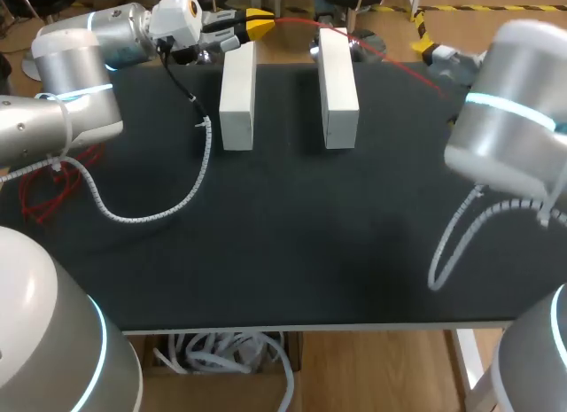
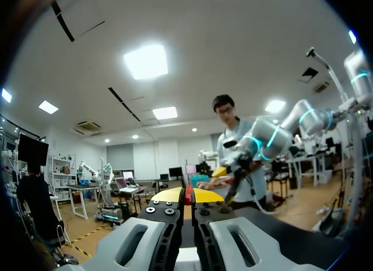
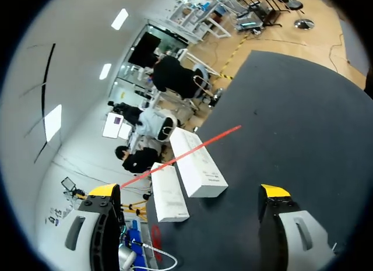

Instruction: Grab the tape and strap the tape.

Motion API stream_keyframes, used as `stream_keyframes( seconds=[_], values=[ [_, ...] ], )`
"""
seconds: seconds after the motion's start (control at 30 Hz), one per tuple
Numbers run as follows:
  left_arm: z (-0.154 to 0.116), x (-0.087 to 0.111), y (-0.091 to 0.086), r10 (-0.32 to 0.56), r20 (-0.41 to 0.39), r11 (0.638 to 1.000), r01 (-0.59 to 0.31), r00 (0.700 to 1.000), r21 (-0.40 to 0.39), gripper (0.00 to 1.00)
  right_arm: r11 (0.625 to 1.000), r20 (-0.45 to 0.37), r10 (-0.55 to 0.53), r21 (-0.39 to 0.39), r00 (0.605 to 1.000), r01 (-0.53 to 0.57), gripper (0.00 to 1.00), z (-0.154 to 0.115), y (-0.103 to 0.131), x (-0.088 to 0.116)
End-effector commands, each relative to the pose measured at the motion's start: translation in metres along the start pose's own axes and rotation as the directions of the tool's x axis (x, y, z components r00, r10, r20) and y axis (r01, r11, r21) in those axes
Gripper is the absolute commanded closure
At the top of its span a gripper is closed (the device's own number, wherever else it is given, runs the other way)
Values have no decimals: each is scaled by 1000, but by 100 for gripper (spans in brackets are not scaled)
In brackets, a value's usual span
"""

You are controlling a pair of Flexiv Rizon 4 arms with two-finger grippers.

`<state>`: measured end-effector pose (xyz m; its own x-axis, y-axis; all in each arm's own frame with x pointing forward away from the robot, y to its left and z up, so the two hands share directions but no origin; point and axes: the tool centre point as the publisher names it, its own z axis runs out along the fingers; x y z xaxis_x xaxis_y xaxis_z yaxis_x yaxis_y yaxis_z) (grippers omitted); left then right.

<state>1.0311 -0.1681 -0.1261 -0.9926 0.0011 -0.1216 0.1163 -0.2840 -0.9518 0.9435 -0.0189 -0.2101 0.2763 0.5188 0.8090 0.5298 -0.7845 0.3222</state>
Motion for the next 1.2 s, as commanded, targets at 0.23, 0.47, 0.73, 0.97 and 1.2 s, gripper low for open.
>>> stream_keyframes(
  seconds=[0.23, 0.47, 0.73, 0.97, 1.2],
  values=[
    [0, -1, 1, -1, -2, 1000, 1, 1000, 1, 100, 988, -386, 42, -120, 922, -95, 0, -1, -10, 4],
    [0, -1, 1, -1, -2, 1000, 1, 1000, 1, 100, 984, -390, 59, -131, 919, -119, 0, -3, -10, 14],
    [0, -1, 1, -1, -2, 1000, 1, 1000, 1, 100, 910, -109, 369, -162, 923, -383, 0, 4, 0, 16],
    [0, -1, 1, -1, -2, 1000, 1, 1000, 1, 100, 790, 74, 599, -217, 797, -573, 0, -7, 1, 13],
    [0, -1, 1, -1, -2, 1000, 1, 1000, 1, 100, 517, 144, 854, -333, 500, -788, 0, -14, -1, 2]
  ],
)
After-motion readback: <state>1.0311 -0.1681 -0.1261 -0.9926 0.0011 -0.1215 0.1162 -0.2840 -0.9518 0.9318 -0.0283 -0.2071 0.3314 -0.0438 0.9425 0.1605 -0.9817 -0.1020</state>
